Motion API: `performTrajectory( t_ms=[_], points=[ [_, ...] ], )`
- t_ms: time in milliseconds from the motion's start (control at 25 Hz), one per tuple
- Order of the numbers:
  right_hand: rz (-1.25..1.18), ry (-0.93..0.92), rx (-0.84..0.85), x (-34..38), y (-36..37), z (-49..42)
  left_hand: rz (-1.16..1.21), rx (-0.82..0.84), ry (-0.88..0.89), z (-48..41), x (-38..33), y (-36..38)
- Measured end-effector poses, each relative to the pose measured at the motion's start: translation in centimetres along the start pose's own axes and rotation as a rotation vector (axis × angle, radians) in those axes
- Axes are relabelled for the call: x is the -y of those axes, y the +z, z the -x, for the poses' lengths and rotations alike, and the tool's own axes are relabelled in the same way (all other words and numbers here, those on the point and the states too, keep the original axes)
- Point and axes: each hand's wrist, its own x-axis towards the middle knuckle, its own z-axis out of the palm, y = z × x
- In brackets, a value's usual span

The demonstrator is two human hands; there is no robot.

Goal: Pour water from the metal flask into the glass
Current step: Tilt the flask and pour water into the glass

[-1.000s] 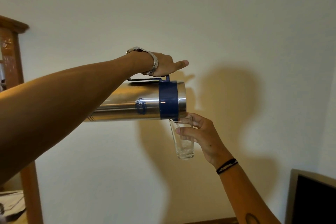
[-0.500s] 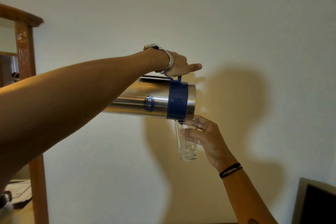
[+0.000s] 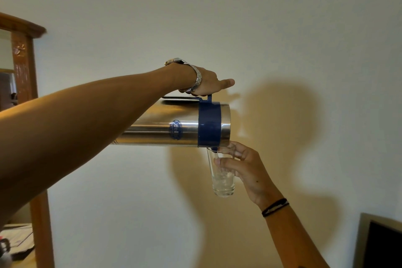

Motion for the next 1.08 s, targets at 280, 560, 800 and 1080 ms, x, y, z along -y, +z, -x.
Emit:
performTrajectory(
  t_ms=[280, 560, 800, 1080],
  points=[
    [0.011, 0.006, -0.015, -0.2, -0.2, -0.2, -0.008, -0.008, -0.015, -0.4, -0.2, 0.1],
    [0.001, 0.015, -0.022, -0.3, -0.3, -0.3, -0.034, -0.003, -0.013, -0.4, -0.8, -0.1],
    [-0.012, 0.022, -0.005, -1.0, -0.1, -0.3, -0.098, -0.008, 0.014, -0.6, -1.1, 0.2],
    [-0.042, 0.042, -0.008, -1.6, -0.1, -0.3, -0.184, -0.015, 0.053, -0.6, -2.0, 0.2]
  ],
)
